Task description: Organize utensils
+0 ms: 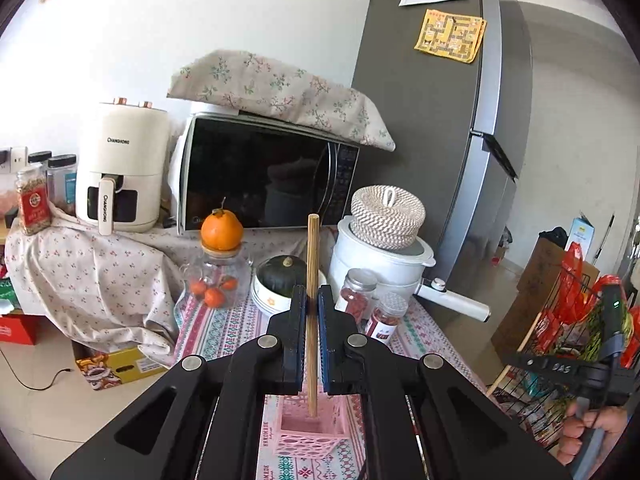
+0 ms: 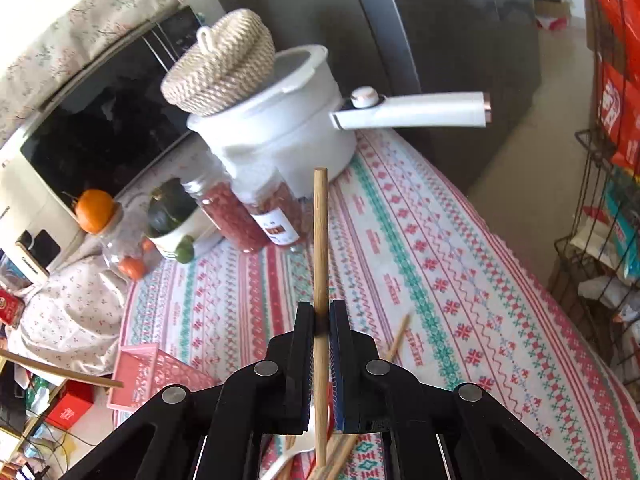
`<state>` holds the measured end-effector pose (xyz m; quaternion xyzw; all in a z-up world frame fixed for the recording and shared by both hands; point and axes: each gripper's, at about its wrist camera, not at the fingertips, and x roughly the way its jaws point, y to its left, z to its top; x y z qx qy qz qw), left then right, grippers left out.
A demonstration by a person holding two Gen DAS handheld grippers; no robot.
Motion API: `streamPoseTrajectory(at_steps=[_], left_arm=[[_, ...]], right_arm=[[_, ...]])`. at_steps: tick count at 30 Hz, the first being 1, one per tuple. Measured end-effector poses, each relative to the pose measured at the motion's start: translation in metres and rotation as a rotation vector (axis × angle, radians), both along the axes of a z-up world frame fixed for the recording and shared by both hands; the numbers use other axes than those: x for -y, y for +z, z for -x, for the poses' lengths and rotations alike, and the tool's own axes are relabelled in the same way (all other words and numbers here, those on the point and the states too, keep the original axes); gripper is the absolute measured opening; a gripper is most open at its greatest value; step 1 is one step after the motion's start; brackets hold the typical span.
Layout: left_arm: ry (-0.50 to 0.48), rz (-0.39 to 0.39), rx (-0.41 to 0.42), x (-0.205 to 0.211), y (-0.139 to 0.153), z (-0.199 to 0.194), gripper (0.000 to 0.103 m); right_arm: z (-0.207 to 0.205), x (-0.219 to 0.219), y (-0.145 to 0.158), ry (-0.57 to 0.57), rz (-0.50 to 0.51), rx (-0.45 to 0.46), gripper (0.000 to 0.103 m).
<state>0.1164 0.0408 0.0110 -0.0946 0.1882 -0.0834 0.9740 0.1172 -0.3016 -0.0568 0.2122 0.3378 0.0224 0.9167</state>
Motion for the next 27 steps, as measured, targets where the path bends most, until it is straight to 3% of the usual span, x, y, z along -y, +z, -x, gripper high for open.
streamPoseTrajectory(at_steps=[9,17,18,20,21,22,27], left_arm=[[0.003,-0.001,-0.177,0.001,-0.061,-0.059,0.005],[0.024,0.052,-0.216,-0.003,-0.073,-0.073,0.008],[0.041,0.056,-0.238,-0.005,-0.073,-0.073,0.015],[0.074,0.069,-0.258,-0.009,-0.072,-0.07,0.041],[0.085,0.079,-0.253,-0.011,-0.07,-0.066,0.06],[0.096,0.083,-0.245,-0.014,-0.067,-0.062,0.069],[0.09,0.035,-0.245,-0.024,-0.057,-0.042,0.083]], right_arm=[[0.004,-0.034,0.027,0.101,-0.036,0.146,0.006],[-0.002,-0.059,0.037,0.171,-0.108,0.188,0.006],[-0.002,-0.063,0.039,0.176,-0.114,0.198,0.006],[-0.002,-0.067,0.041,0.177,-0.125,0.22,0.006],[-0.003,-0.069,0.042,0.177,-0.133,0.228,0.006],[-0.004,-0.072,0.042,0.178,-0.139,0.232,0.006],[-0.011,-0.084,0.041,0.177,-0.163,0.25,0.006]])
